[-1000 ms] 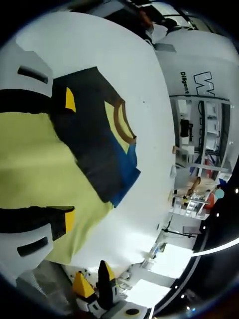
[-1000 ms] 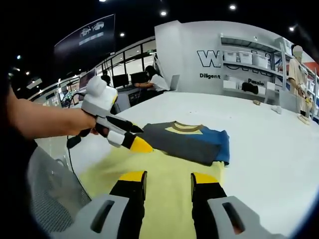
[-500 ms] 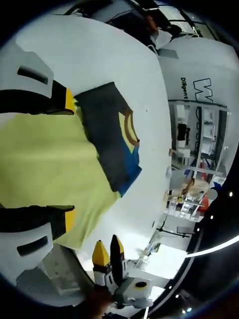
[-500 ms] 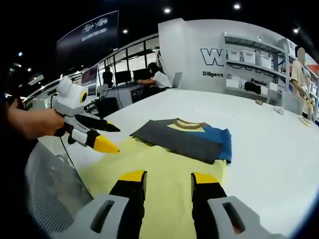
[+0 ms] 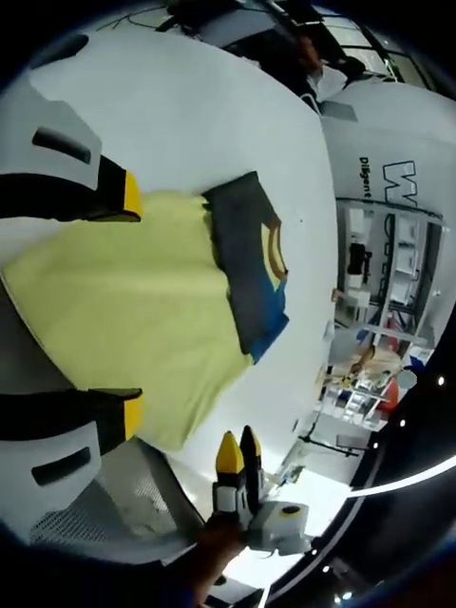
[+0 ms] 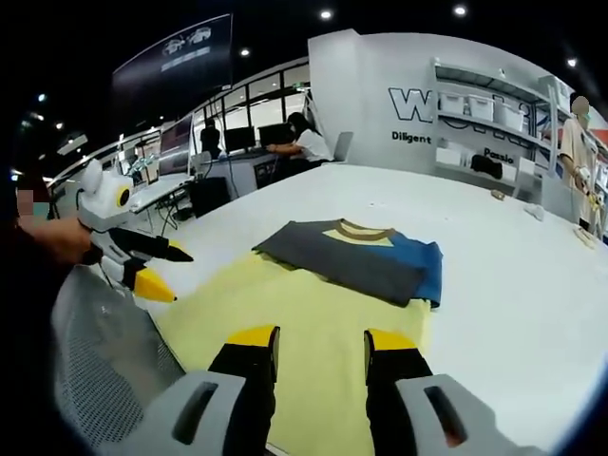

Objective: Fold the garment on the visible template until the final outline fits inside the template.

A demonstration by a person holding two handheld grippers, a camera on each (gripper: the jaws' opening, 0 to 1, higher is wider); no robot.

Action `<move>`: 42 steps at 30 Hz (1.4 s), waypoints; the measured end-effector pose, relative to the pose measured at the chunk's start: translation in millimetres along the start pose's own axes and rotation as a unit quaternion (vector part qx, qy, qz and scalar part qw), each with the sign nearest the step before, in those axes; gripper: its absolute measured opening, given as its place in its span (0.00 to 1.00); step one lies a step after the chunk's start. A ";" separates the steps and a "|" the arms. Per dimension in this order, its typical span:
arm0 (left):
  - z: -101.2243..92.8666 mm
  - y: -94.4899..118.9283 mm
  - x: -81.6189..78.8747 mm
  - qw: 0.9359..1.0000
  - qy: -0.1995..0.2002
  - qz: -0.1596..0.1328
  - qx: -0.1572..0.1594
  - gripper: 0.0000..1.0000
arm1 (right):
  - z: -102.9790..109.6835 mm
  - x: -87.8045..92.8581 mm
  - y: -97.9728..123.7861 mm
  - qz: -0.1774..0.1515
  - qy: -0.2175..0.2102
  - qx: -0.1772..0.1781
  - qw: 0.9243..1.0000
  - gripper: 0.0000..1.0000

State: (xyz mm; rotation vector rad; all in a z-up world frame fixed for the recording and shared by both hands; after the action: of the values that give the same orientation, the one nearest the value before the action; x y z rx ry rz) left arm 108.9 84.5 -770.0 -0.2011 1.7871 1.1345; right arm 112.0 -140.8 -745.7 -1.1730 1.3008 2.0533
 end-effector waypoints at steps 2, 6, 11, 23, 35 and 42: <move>-2.0 3.5 2.8 1.000 0.004 0.001 0.001 0.66 | -1.6 1.5 4.6 0.010 0.005 -0.005 1.000 0.33; -2.5 8.1 6.6 1.000 0.009 0.004 0.002 0.64 | -5.0 7.9 13.1 0.036 0.022 -0.018 0.999 0.32; -0.4 11.1 13.6 1.000 0.016 0.016 0.002 0.63 | -14.2 26.3 21.0 0.082 0.043 -0.031 0.995 0.31; 5.5 22.9 62.9 0.987 -0.023 0.155 0.039 0.50 | -27.2 67.6 30.4 0.175 0.069 -0.037 0.981 0.31; 7.9 21.5 84.0 0.978 -0.010 0.207 0.038 0.27 | -38.7 92.1 33.2 0.229 0.073 -0.028 0.970 0.27; 13.7 19.2 93.8 0.970 -0.003 0.242 0.021 0.17 | -44.3 100.4 34.7 0.244 0.077 -0.016 0.966 0.26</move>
State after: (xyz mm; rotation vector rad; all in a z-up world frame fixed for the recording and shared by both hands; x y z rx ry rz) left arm 58.4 136.6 -833.9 0.2821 1.9068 1.4291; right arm 51.1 -203.3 -820.7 -1.1271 1.7831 2.3610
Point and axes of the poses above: the point that each gripper's makers call its tool centre point, and the gripper's own axes: y roughly backward along the fingers, z roughly to its left, x roughly out of its underside, the point moved 3 cm from there along y, roughly backward along the fingers, and after that the axes turned 9 degrees about -y, right-handed, at the moved point
